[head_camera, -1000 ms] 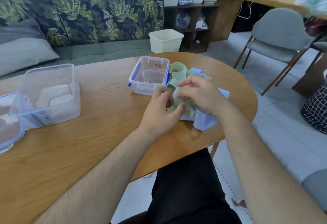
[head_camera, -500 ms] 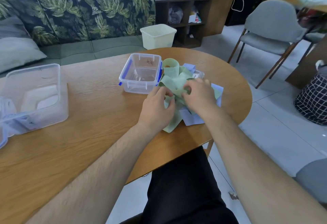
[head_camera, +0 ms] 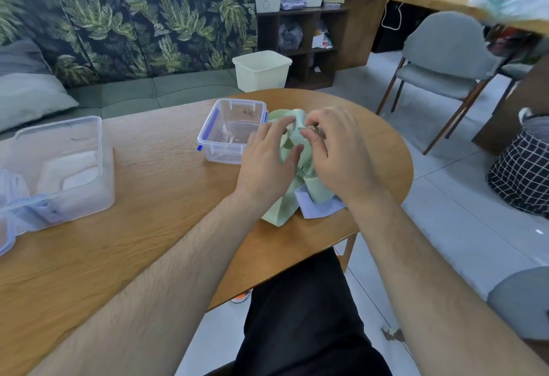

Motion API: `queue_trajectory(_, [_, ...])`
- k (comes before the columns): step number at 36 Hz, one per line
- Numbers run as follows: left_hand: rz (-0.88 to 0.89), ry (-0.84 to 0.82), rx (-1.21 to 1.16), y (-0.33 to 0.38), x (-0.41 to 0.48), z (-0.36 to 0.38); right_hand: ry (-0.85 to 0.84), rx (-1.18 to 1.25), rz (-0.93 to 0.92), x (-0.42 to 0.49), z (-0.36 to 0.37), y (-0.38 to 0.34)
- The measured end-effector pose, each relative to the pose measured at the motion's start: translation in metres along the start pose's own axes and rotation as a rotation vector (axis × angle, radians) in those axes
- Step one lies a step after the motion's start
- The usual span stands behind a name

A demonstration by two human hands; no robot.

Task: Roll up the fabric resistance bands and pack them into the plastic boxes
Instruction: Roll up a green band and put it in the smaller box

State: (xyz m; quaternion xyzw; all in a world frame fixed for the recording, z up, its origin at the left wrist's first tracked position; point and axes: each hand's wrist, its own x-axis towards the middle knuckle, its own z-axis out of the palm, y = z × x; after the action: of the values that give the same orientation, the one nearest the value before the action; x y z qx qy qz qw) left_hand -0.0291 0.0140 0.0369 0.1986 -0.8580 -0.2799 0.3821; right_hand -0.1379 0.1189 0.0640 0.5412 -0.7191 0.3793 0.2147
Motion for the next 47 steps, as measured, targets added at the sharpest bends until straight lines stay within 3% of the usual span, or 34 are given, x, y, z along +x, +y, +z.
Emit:
queue_trajectory(7, [-0.087,0.026,-0.191,0.012,0.006,-0.013,-0.094,0.152,0.102,0.013,-0.009,-0.015])
queue_trajectory(14, [-0.108,0.039,-0.126,0.003,0.002,-0.016,-0.171,0.477,0.271,0.002,-0.012,-0.025])
queue_trajectory(18, [-0.165,0.072,-0.192,0.004,-0.003,-0.020,-0.112,0.428,0.378,-0.005,-0.011,-0.018])
queue_trajectory(23, [-0.191,0.054,-0.292,0.002,-0.009,-0.020,-0.281,0.467,0.509,-0.008,-0.002,-0.012])
queue_trajectory(29, [-0.248,0.037,-0.413,0.004,-0.014,-0.019,-0.194,0.521,0.494,-0.008,0.000,-0.016])
queue_trajectory(32, [-0.249,0.032,-0.460,0.008,-0.015,-0.020,-0.260,0.647,0.486,-0.009,-0.003,-0.016])
queue_trajectory(35, [-0.237,0.035,-0.489,0.011,-0.013,-0.022,-0.274,0.589,0.435,-0.009,-0.006,-0.018])
queue_trajectory(41, [-0.185,0.035,-0.389,0.008,-0.006,-0.017,-0.100,0.413,0.351,0.010,-0.017,-0.022])
queue_trajectory(47, [-0.300,-0.015,-0.186,-0.013,0.007,-0.009,-0.071,0.666,0.327,0.028,-0.042,-0.032])
